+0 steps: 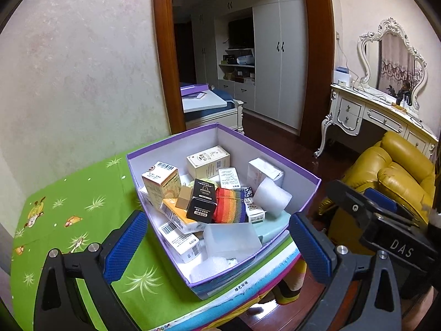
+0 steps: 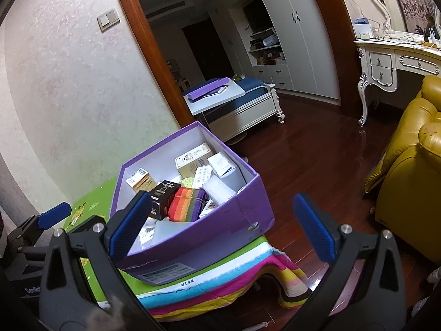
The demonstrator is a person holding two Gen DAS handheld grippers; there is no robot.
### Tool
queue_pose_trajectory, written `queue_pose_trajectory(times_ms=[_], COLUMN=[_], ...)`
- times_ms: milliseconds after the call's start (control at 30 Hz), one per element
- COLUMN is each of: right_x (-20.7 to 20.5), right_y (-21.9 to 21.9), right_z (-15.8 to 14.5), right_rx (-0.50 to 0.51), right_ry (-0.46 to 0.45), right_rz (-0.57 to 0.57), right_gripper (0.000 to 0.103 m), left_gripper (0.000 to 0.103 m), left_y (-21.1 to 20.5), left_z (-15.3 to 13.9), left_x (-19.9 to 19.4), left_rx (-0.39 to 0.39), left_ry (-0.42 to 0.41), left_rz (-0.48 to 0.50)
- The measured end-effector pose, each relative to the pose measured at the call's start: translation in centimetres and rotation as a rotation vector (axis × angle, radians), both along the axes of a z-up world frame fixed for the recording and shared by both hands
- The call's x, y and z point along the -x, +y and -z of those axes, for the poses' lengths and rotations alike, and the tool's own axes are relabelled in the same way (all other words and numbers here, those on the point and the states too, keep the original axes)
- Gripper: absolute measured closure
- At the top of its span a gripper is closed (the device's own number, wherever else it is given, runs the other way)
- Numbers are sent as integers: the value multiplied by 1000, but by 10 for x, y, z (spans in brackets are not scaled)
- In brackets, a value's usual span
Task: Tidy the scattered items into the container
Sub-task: 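Withdraw both open grippers from above the purple box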
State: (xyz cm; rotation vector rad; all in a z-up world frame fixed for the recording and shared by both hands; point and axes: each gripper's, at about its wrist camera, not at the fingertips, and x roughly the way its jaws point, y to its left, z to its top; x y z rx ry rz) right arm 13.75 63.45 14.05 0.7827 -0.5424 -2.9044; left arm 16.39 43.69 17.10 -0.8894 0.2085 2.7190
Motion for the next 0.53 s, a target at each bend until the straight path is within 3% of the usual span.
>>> queue_pose_trajectory(times_ms=[533], right_x=[-1], right_y=[6], right_z=[1], right_rx=[12], right_ry=[0], right_rz=[-1], right_gripper=[1], left_gripper=[0], left_y=[11], left_z=[6], left_x=[3], left_rx=[29], left_ry=[4], left_rz=[22])
